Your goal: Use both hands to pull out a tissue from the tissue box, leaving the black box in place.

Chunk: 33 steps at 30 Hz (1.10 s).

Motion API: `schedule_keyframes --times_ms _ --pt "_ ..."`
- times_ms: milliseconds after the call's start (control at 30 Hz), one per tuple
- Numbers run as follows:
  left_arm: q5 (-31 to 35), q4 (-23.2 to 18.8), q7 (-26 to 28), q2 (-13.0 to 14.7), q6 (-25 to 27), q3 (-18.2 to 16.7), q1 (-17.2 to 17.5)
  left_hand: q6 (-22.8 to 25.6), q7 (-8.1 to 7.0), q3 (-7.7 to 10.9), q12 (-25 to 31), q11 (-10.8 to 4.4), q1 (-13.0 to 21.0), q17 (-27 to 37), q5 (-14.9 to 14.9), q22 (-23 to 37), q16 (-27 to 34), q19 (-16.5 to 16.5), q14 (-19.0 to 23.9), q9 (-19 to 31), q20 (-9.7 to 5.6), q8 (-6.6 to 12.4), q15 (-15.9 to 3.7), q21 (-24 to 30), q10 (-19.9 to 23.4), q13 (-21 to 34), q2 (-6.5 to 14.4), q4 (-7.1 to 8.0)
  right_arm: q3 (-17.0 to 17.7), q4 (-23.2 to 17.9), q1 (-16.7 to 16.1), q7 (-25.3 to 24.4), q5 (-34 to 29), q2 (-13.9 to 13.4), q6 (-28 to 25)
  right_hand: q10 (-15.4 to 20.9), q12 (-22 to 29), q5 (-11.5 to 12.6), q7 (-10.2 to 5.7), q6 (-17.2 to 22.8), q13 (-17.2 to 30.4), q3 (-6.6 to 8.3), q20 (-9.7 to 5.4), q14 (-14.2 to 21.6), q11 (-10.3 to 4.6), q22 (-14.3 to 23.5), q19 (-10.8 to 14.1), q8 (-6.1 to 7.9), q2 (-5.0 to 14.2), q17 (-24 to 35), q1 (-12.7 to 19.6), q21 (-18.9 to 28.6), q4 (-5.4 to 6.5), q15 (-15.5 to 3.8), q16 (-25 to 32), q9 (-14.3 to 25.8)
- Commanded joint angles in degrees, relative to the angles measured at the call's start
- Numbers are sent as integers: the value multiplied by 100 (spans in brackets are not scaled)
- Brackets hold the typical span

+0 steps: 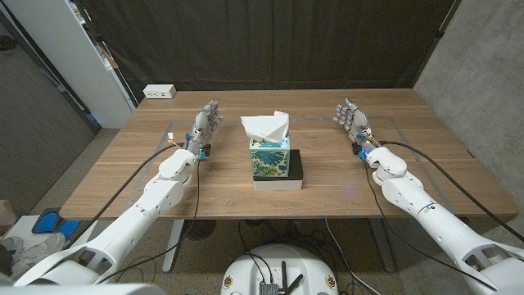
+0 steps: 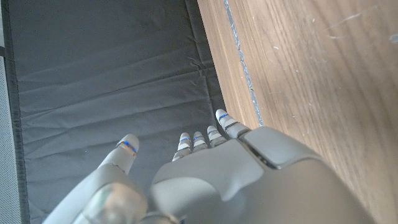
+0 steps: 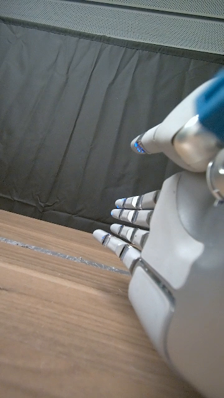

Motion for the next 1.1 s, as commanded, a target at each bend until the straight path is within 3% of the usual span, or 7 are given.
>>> schedule_keyframes --times_ms 33,333,600,767,867,1000,1100 --pt "109 -539 321 61 -77 -49 378 -26 -15 34 26 5 1 12 34 29 26 61 -49 20 -150 34 -317 37 -48 26 371 -1 -108 324 238 315 -69 59 111 19 31 31 -13 48 27 44 -6 54 -7 22 39 40 70 8 20 7 3 -35 17 29" --pt "280 -564 415 135 -164 -56 441 -23 -31 26 31 -16 5 6 36 27 30 80 -21 19 -166 37 -337 41 -31 25 346 -27 -114 306 264 257 -141 64 167 29 31 35 -36 67 26 47 -69 61 -15 24 67 43 123 16 -28 -25 54 -73 22 30" --pt "343 -163 184 63 -615 -74 323 -178 -80 -256 17 -181 201 -7 7 6 38 156 96 26 -305 47 -417 26 -58 31 -416 -720 -130 249 245 190 -169 68 128 37 31 34 -27 69 25 41 -81 70 -8 24 82 41 116 16 -46 -43 65 -66 23 30" --pt "409 167 -214 112 -870 -13 134 -471 33 -401 -19 -118 384 9 7 19 33 136 103 43 -278 44 -335 7 -209 45 -832 -1175 -151 254 276 139 -226 64 101 39 31 34 -18 71 25 38 -80 72 -9 24 86 41 110 14 -51 -51 67 -62 22 30" --pt "520 260 -334 181 -938 36 56 -888 199 -510 -56 42 578 23 33 34 -10 -68 -115 66 -204 45 -212 -43 -562 64 -1108 -1467 -155 270 287 135 -222 72 85 42 31 33 -21 69 25 34 -69 70 -7 24 93 39 100 12 -57 -60 66 -57 19 30" --pt "949 388 -254 278 -1162 127 -44 -1523 343 -572 -41 81 865 41 56 38 -2 -325 -388 103 -67 39 -89 -62 -928 101 -1249 -1561 -159 240 276 86 -236 61 36 41 30 33 -17 67 24 31 -66 61 -6 24 100 38 91 9 -59 -67 64 -52 13 30" --pt "1086 440 -331 352 -1225 183 -109 -2450 379 -880 -40 41 1231 59 237 42 -17 -862 -997 146 2 74 36 -91 -1584 140 -1491 -1550 -155 205 254 54 -249 44 26 42 29 33 -21 69 24 28 -63 63 -8 24 108 38 87 8 -62 -70 64 -51 12 30"
